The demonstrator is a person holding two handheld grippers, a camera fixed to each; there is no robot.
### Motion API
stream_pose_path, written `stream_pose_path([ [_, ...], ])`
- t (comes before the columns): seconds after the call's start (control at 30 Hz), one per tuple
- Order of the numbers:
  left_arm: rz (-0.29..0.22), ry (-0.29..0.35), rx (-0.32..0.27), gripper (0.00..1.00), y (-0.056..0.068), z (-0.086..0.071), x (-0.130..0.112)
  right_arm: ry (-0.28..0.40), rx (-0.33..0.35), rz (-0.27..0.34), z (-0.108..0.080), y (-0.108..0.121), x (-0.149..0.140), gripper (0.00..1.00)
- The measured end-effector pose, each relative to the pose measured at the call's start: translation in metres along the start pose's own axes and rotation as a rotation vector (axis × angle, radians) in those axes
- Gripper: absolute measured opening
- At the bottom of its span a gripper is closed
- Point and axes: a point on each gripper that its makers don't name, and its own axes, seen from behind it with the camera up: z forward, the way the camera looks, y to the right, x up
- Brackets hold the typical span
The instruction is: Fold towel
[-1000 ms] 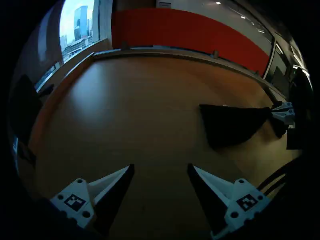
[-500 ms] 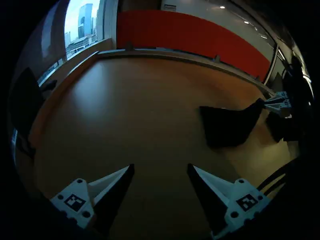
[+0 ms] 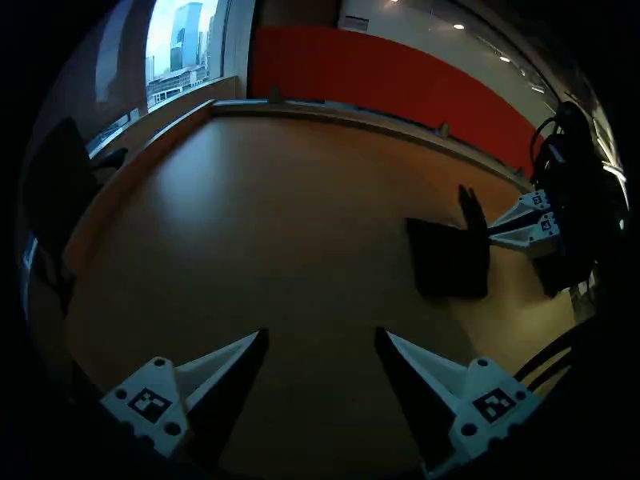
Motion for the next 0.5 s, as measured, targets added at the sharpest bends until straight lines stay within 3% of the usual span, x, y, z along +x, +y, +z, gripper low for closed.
stream_pose_path([
  [0.2, -0.025, 0.004, 0.007, 0.98, -0.004, -0.005, -0.004, -0.036, 0.042, -0.007, 0.025, -0.016, -0.004, 0.04],
  [0.5, -0.036, 0.005, 0.003, 0.98, -0.008, -0.006, -0.006, -0.048, 0.052, 0.010, 0.033, -0.022, -0.005, 0.04],
])
